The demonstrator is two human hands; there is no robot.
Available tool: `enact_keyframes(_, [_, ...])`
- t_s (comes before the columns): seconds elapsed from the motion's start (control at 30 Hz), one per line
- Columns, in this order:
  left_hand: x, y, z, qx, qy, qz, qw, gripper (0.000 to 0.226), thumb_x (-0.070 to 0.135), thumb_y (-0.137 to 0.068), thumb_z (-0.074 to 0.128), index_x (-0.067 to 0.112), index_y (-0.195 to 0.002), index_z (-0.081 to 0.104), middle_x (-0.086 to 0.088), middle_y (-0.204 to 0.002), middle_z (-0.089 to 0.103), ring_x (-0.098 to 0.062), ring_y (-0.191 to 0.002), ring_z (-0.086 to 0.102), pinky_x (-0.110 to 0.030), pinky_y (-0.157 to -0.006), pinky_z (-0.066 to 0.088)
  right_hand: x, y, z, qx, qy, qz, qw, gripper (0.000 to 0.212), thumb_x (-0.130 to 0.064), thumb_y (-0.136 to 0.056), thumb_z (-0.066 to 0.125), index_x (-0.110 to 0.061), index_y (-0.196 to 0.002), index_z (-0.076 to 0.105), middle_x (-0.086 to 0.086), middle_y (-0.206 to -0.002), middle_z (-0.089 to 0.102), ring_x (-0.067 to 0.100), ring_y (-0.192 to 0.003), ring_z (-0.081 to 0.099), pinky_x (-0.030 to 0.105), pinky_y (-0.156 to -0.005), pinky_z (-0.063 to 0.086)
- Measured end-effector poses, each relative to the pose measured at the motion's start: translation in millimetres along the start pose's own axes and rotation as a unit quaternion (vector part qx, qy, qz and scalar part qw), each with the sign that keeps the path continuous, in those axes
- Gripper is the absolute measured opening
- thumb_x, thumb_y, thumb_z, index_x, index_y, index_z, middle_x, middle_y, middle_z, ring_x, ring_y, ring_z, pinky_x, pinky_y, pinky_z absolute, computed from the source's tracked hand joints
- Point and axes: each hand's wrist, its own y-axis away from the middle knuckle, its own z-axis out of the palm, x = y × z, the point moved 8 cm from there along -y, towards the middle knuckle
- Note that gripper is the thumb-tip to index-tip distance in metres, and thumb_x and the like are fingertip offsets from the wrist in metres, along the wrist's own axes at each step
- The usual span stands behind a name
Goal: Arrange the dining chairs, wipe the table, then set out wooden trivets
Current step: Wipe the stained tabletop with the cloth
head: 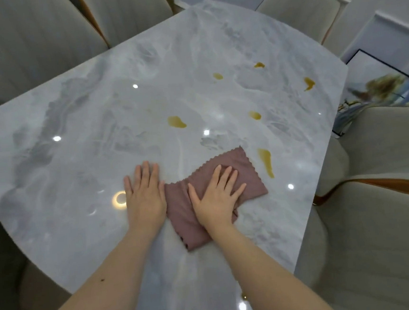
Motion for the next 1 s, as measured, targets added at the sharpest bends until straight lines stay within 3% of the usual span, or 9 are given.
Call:
enact_keyframes(0.13, [-1.1, 2.6, 1.4, -0.004, -0.016, -0.003, 1.0, 0.054, 0.031, -0.096, 0.023, 0.01, -0.145, 0.034, -0.009, -0.152, 0.032, -0.028, -0.141, 0.026, -0.047, -0.115, 0.007, 37.6, -13.5, -5.9, -0.019, 0.036, -0.026, 0.999, 0.095, -0.075, -0.079, 0.004, -0.016, -0.153, -0.001, 0.022, -0.158, 0.002, 0.036, -0.147, -0.004, 0.063, -0.111, -0.009])
enact_keyframes(0.27, [-2.6, -0.8, 1.9, 0.0, -0.031, -0.002, 1.0, 0.057, 0.032, -0.095, 0.015, 0.01, -0.144, 0.037, -0.009, -0.151, 0.034, -0.028, -0.14, 0.029, -0.042, -0.114, 0.002, 5.8, -54.7, -4.8, -0.018, 0.031, -0.024, 0.999, 0.072, -0.064, -0.093, 0.02, -0.03, -0.153, -0.004, 0.021, -0.159, -0.001, 0.035, -0.146, -0.007, 0.065, -0.111, -0.008])
enact_keyframes(0.37, [-2.7, -1.6, -1.6, 0.009, -0.015, 0.006, 1.0, 0.057, 0.032, -0.095, 0.017, 0.008, -0.141, 0.042, -0.011, -0.148, 0.038, -0.029, -0.138, 0.032, -0.041, -0.113, 0.004, -53.0, -52.5, 1.9, -0.001, 0.029, -0.121, 0.992, 0.066, -0.052, -0.096, 0.018, -0.024, -0.153, -0.001, 0.013, -0.16, 0.006, 0.026, -0.148, 0.0, 0.059, -0.115, -0.004])
enact_keyframes(0.43, [-2.2, -1.8, -3.3, 0.008, -0.005, 0.009, 1.0, 0.056, 0.03, -0.094, 0.018, 0.007, -0.139, 0.044, -0.012, -0.146, 0.04, -0.029, -0.137, 0.035, -0.042, -0.113, 0.008, -74.4, -21.5, 3.1, 0.019, 0.001, -0.199, 0.98, 0.066, -0.045, -0.095, 0.02, -0.017, -0.153, 0.011, 0.007, -0.159, 0.02, 0.021, -0.147, 0.014, 0.055, -0.117, 0.009])
enact_keyframes(0.57, [-1.6, 0.2, -4.1, 0.007, -0.016, 0.013, 1.0, 0.054, 0.027, -0.095, 0.02, 0.005, -0.138, 0.045, -0.013, -0.144, 0.044, -0.031, -0.135, 0.039, -0.044, -0.112, 0.012, -29.0, 22.5, 0.5, 0.008, -0.009, -0.287, 0.958, 0.062, -0.043, -0.098, 0.029, -0.013, -0.152, 0.023, -0.001, -0.157, 0.026, 0.014, -0.145, 0.021, 0.046, -0.116, 0.015])
enact_keyframes(0.7, [-1.6, 1.7, -5.5, 0.015, -0.024, 0.011, 1.0, 0.056, 0.029, -0.097, 0.016, 0.007, -0.143, 0.038, -0.01, -0.149, 0.036, -0.028, -0.139, 0.031, -0.041, -0.114, 0.004, 24.2, -22.5, -11.2, 0.001, 0.025, -0.22, 0.975, 0.071, -0.053, -0.094, 0.011, -0.016, -0.153, 0.006, -0.002, -0.16, 0.012, 0.013, -0.148, 0.007, 0.047, -0.119, 0.007])
enact_keyframes(0.83, [-0.3, 0.9, -3.6, 0.019, -0.007, 0.012, 1.0, 0.049, 0.024, -0.099, 0.025, 0.008, -0.145, 0.033, -0.009, -0.152, 0.03, -0.027, -0.143, 0.023, -0.044, -0.116, 0.004, 3.5, -50.3, -8.5, -0.004, 0.006, -0.118, 0.993, 0.081, -0.058, -0.086, 0.002, -0.011, -0.153, -0.003, 0.006, -0.16, 0.011, 0.018, -0.148, 0.007, 0.049, -0.119, -0.001])
enact_keyframes(0.93, [0.4, -0.2, -6.8, 0.02, 0.024, 0.018, 0.999, 0.049, 0.024, -0.097, 0.031, 0.007, -0.142, 0.04, -0.011, -0.15, 0.035, -0.03, -0.141, 0.027, -0.048, -0.116, 0.009, -32.5, -14.1, -5.9, 0.023, 0.003, -0.158, 0.987, 0.08, -0.056, -0.09, 0.017, -0.003, -0.151, 0.016, 0.012, -0.156, 0.025, 0.024, -0.146, 0.021, 0.054, -0.117, 0.01])
enact_keyframes(1.0, [0.1, 0.7, -9.1, 0.017, 0.052, 0.022, 0.998, 0.051, 0.028, -0.097, 0.029, 0.007, -0.141, 0.041, -0.009, -0.149, 0.036, -0.028, -0.141, 0.027, -0.045, -0.115, 0.006, -26.7, 26.0, -1.1, 0.003, 0.017, -0.225, 0.974, 0.079, -0.059, -0.092, 0.019, -0.007, -0.152, 0.013, 0.01, -0.158, 0.019, 0.022, -0.147, 0.014, 0.053, -0.118, 0.004])
